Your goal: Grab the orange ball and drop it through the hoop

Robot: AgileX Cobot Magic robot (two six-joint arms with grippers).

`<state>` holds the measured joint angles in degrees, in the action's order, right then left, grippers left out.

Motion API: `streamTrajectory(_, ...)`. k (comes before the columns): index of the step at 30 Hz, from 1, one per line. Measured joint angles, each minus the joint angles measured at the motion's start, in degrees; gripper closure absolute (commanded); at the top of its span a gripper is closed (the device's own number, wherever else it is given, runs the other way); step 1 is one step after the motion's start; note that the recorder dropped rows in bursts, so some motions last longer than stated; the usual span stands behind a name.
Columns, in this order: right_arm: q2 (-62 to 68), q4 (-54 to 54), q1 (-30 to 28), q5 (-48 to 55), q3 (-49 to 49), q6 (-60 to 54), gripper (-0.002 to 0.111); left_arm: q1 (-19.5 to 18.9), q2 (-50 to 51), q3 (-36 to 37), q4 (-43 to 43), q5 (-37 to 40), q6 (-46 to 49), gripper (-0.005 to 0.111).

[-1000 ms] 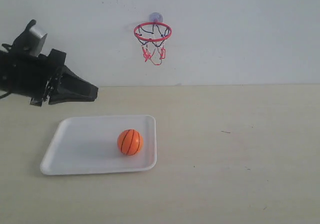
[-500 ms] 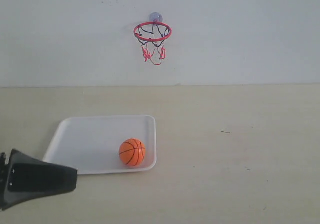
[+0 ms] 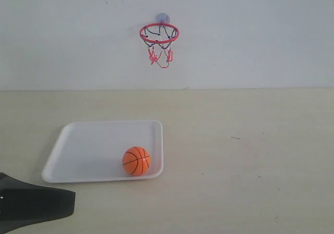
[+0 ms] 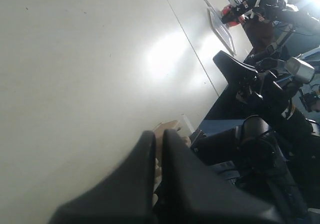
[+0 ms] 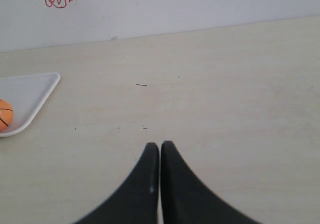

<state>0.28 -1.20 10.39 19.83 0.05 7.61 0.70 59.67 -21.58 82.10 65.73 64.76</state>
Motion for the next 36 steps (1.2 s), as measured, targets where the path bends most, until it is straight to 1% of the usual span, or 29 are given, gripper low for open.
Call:
streamTrajectory(4, 0.0, 0.0, 0.0, 0.0, 0.0, 0.0, 0.108, 0.0, -0.3, 0.0, 0.0, 0.0, 0.0, 0.103)
streamTrajectory(6, 0.0, 0.0, 0.0, 0.0, 0.0, 0.0, 0.108, 0.0, -2.2, 0.0, 0.0, -0.7, 0.0, 0.103)
streamTrajectory(8, 0.0, 0.0, 0.0, 0.0, 0.0, 0.0, 0.108, 0.0, -5.3, 0.0, 0.0, -1.0, 0.0, 0.103)
streamTrajectory(16, 0.0, 0.0, 0.0, 0.0, 0.0, 0.0, 0.108, 0.0, -23.8, 0.0, -0.3, -2.2, 2.1, 0.103)
streamTrajectory(23, 0.0, 0.0, 0.0, 0.0, 0.0, 0.0, 0.108, 0.0, -34.3, 0.0, -3.4, -2.2, 2.6, 0.103)
streamTrajectory(28, 0.0, 0.0, 0.0, 0.0, 0.0, 0.0, 0.108, 0.0, -37.7, 0.0, -4.0, -2.2, 2.7, 0.103)
streamTrajectory(36, 0.0, 0.0, 0.0, 0.0, 0.0, 0.0, 0.108, 0.0, -38.2, 0.0, -4.1, -2.4, 2.8, 0.103)
